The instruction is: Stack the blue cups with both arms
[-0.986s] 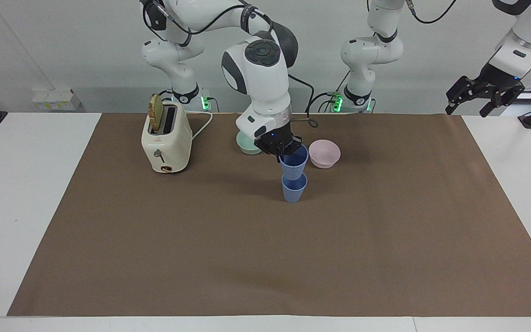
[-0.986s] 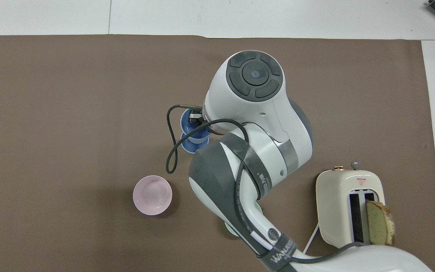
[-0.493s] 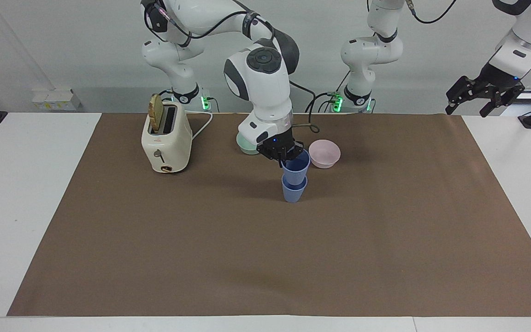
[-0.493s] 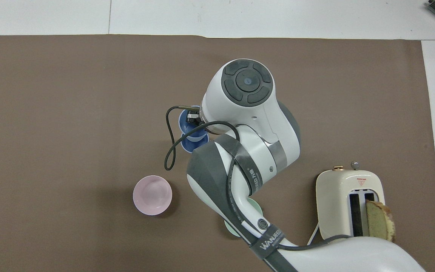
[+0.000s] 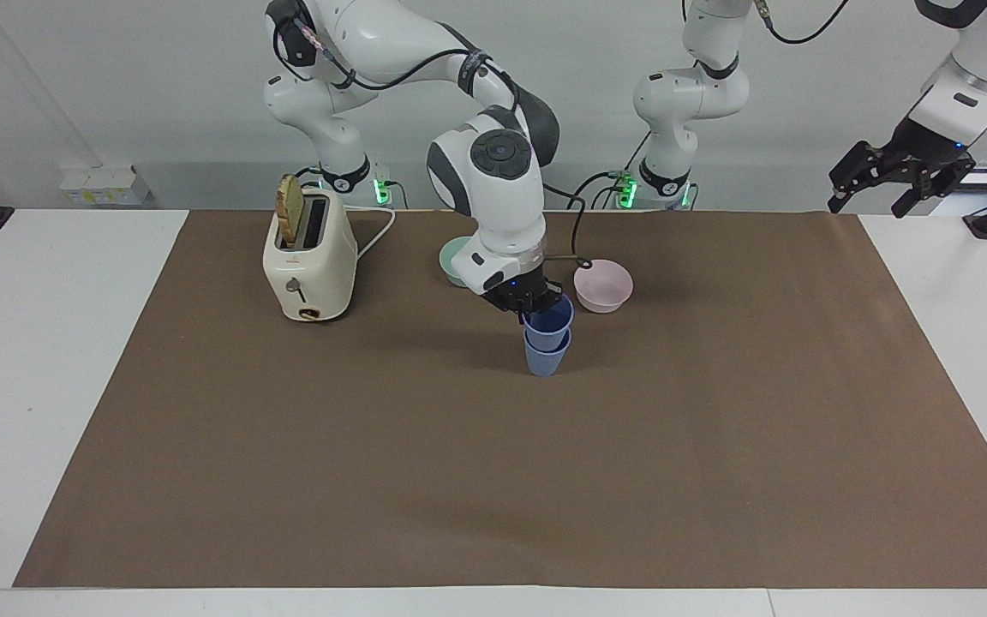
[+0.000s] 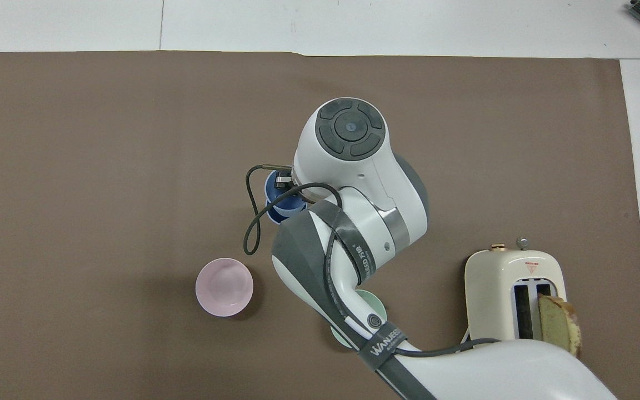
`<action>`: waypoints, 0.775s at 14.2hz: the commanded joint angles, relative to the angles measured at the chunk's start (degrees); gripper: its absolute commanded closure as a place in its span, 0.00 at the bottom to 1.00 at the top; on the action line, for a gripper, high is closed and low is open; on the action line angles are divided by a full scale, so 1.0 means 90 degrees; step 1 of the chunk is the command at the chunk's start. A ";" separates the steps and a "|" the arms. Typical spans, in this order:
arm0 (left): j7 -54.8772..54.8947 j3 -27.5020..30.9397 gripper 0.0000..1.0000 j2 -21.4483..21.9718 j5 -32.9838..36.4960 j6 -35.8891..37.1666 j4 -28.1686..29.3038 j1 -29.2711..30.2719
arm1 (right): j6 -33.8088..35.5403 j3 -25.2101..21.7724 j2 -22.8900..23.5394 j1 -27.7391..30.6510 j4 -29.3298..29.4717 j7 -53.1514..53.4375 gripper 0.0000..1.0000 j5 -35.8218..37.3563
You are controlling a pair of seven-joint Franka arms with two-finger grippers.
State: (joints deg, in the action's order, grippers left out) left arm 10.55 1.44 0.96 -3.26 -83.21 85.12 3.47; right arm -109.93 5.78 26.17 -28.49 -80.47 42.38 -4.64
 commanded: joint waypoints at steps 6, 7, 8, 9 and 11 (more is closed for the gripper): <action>-0.0010 -0.0014 0.00 0.0020 -0.0058 0.0153 -0.0092 0.0025 | -0.0725 0.0042 -0.0017 0.0021 -0.0366 -0.0197 0.00 0.0106; -0.0010 -0.0014 0.00 0.0020 -0.0058 0.0153 -0.0092 0.0025 | -0.0706 0.0032 -0.0017 0.0011 -0.0366 -0.0197 0.00 0.0115; -0.0010 -0.0014 0.00 0.0020 -0.0058 0.0153 -0.0092 0.0025 | -0.0590 0.0022 -0.0027 0.0011 -0.0337 -0.0197 0.00 0.0173; -0.0019 -0.0014 0.00 0.0020 -0.0058 0.0153 -0.0092 0.0025 | -0.0434 0.0032 -0.0046 0.0030 -0.0308 -0.0216 0.00 0.0396; -0.0010 -0.0014 0.00 0.0020 -0.0058 0.0153 -0.0092 0.0025 | 0.0005 0.0032 -0.0202 0.0108 -0.0220 -0.0294 0.00 0.0652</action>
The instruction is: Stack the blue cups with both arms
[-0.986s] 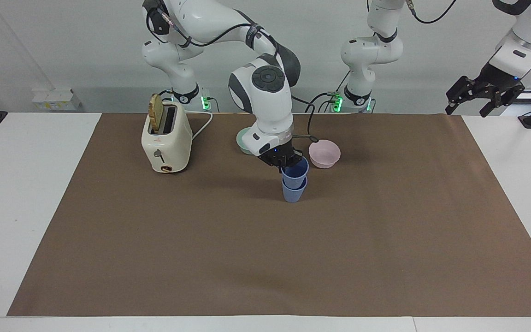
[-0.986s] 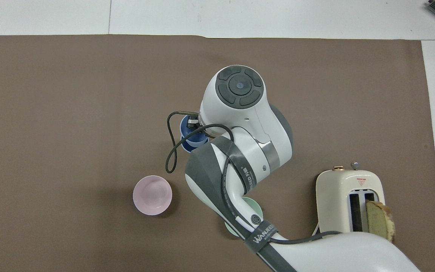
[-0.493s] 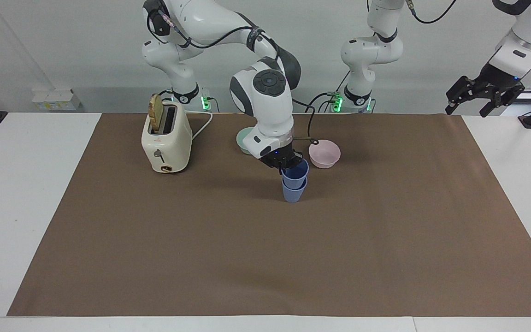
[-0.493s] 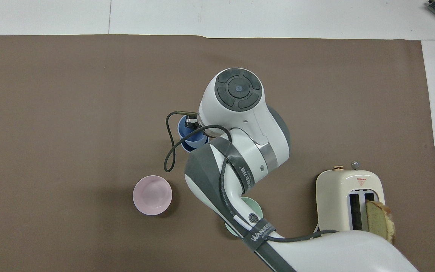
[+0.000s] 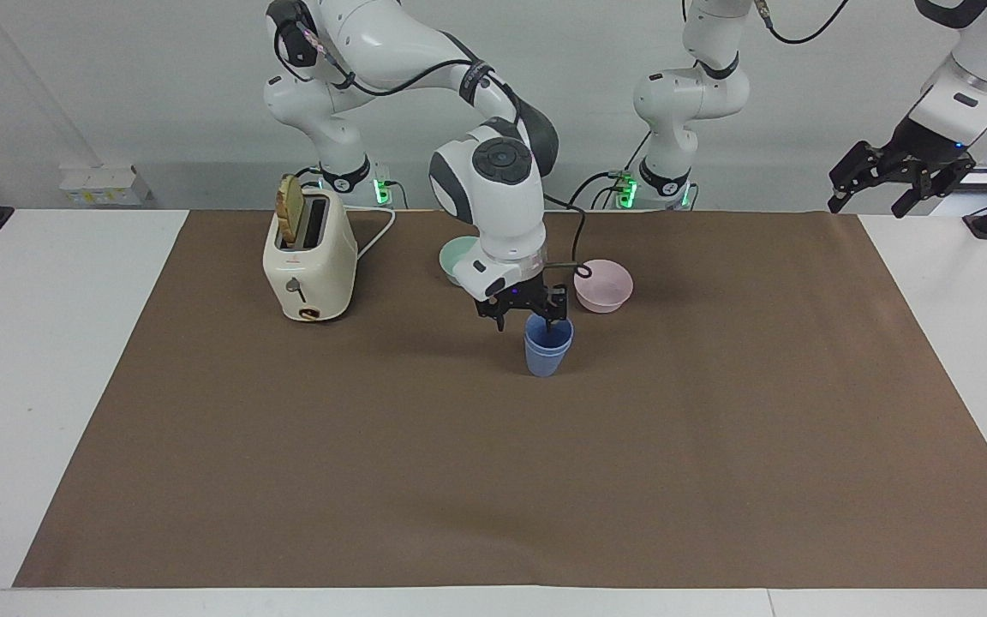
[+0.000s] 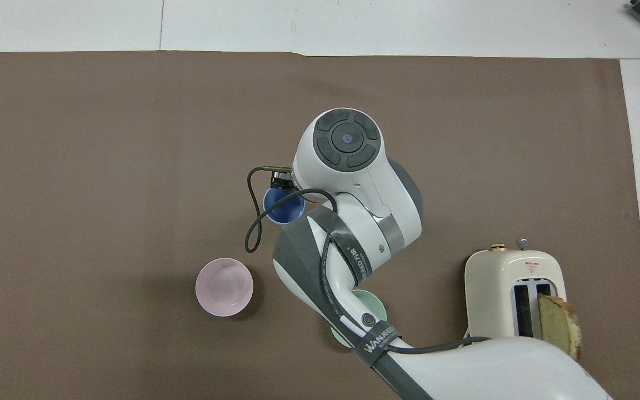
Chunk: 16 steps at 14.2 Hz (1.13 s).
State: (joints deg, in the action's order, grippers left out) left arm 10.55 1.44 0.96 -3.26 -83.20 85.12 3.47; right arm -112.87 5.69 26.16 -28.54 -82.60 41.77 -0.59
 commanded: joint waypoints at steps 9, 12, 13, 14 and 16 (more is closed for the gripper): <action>-0.0010 -0.0014 0.00 0.0020 -0.0058 0.0153 -0.0092 0.0025 | 0.2353 -0.0027 -0.1880 0.2221 0.0194 -0.2965 0.00 0.0193; -0.0049 -0.0014 0.00 0.0000 -0.0058 0.0075 -0.0112 0.0025 | 0.2775 -0.0037 -0.2115 0.2954 0.0232 -0.3985 0.00 0.0212; -0.0049 -0.0014 0.00 0.0000 -0.0058 0.0075 -0.0112 0.0025 | 0.2824 -0.0037 -0.2115 0.3150 0.0281 -0.4122 0.00 0.0174; -0.0039 -0.0062 0.00 0.0010 -0.0058 0.0075 -0.0112 0.0015 | 0.2824 -0.0037 -0.2125 0.3345 0.0272 -0.4278 0.00 0.0125; -0.0039 -0.0092 0.00 0.0010 -0.0029 0.0075 -0.0122 0.0005 | 0.2815 -0.0037 -0.2193 0.3619 0.0194 -0.4503 0.00 0.0095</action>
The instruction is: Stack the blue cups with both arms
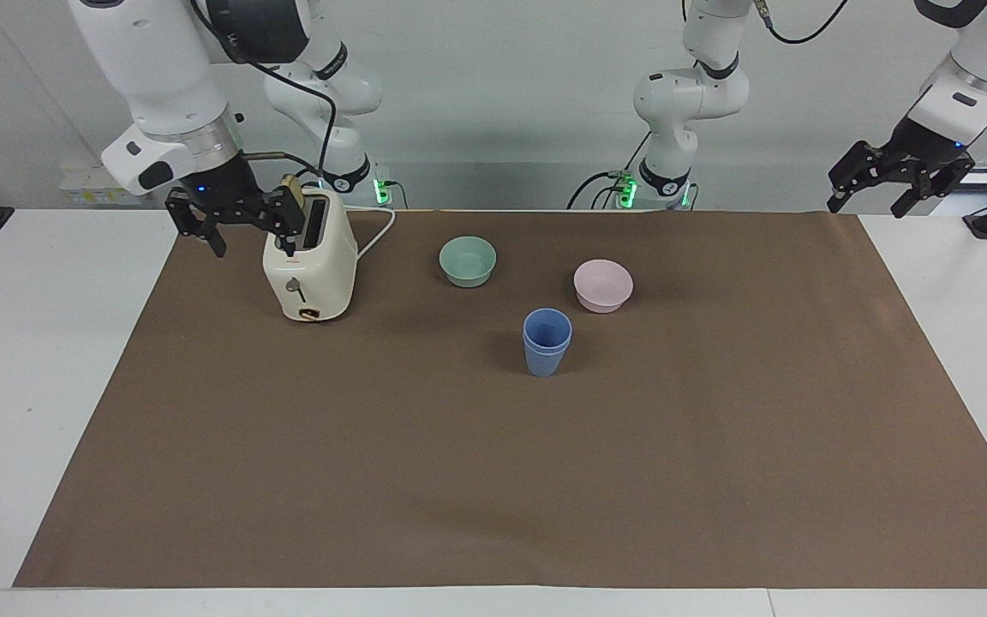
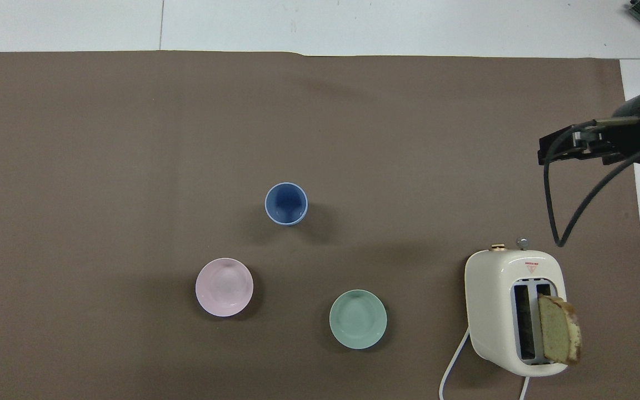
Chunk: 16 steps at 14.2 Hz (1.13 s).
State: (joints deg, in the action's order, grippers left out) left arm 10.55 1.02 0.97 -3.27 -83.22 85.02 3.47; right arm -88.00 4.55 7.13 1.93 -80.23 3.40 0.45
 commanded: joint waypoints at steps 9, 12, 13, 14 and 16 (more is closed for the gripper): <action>-0.0020 -0.0065 0.00 -0.0088 0.0168 -0.0030 -0.0130 -0.0346 | -0.0349 0.0100 -0.0324 0.0244 -0.0616 -0.0202 0.00 -0.0040; -0.0029 -0.0055 0.00 -0.0078 0.0217 -0.0030 -0.0120 -0.0434 | -0.0349 0.0109 -0.0314 0.0244 -0.0597 -0.0202 0.00 -0.0040; -0.0039 -0.0065 0.00 -0.0059 0.0323 -0.0030 -0.0091 -0.0453 | -0.0349 0.0110 -0.0314 0.0244 -0.0606 -0.0202 0.00 -0.0040; -0.0116 -0.0065 0.00 -0.0020 0.0354 -0.0021 -0.0072 -0.0511 | -0.0349 0.0110 -0.0314 0.0234 -0.0597 -0.0202 0.00 -0.0040; -0.0302 -0.0065 0.00 -0.0010 0.0344 -0.0011 -0.0032 -0.0532 | -0.0349 0.0110 -0.0314 0.0225 -0.0597 -0.0202 0.00 -0.0040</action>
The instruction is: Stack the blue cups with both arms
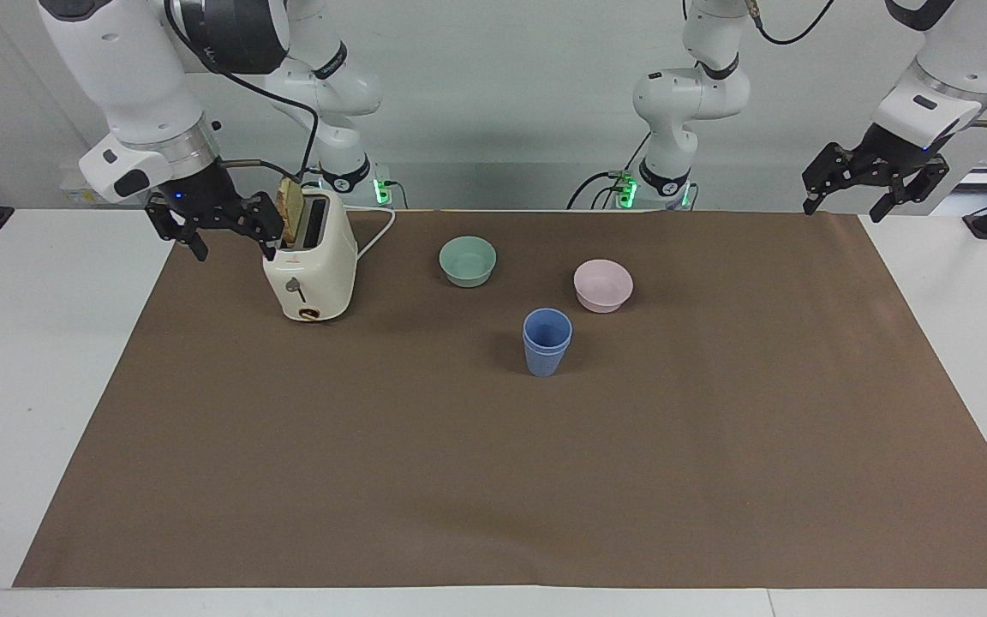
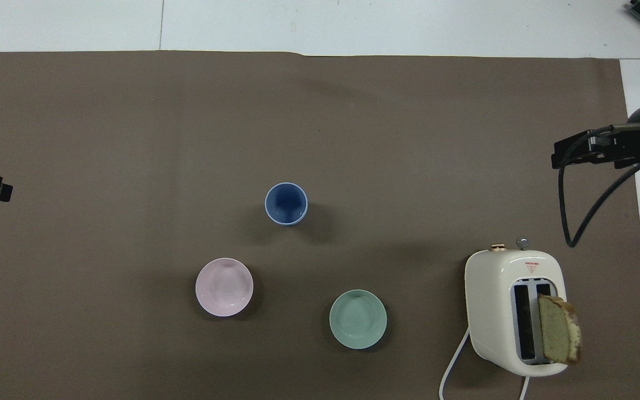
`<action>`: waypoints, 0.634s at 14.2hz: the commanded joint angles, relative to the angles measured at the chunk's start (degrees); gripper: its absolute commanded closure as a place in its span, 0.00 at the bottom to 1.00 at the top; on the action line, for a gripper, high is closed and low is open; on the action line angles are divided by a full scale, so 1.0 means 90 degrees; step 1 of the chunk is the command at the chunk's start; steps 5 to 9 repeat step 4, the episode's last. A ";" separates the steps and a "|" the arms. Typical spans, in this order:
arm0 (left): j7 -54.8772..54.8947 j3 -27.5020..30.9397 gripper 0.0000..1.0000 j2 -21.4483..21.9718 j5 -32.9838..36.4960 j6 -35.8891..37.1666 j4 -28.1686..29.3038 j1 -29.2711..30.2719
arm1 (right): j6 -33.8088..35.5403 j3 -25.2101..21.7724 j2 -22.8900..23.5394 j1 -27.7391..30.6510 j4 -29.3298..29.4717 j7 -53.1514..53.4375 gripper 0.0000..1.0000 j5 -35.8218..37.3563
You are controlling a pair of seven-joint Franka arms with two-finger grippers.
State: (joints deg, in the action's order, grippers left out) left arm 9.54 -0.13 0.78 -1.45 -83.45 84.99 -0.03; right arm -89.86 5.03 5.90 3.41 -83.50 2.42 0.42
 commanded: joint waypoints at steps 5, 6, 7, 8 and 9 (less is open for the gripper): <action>-0.0181 0.0044 0.00 0.0021 0.0141 0.0005 -0.0029 -0.0133 | -0.0143 0.0056 -0.0177 0.0041 -0.0234 -0.0093 0.00 -0.0036; -0.0181 0.0044 0.00 0.0021 0.0141 0.0005 -0.0029 -0.0133 | -0.0143 0.0056 -0.0177 0.0041 -0.0234 -0.0093 0.00 -0.0036; -0.0181 0.0044 0.00 0.0021 0.0141 0.0005 -0.0029 -0.0133 | -0.0143 0.0056 -0.0177 0.0041 -0.0234 -0.0093 0.00 -0.0036; -0.0181 0.0044 0.00 0.0021 0.0141 0.0005 -0.0029 -0.0133 | -0.0143 0.0056 -0.0177 0.0041 -0.0234 -0.0093 0.00 -0.0036; -0.0181 0.0044 0.00 0.0021 0.0141 0.0005 -0.0029 -0.0133 | -0.0143 0.0056 -0.0177 0.0041 -0.0234 -0.0093 0.00 -0.0036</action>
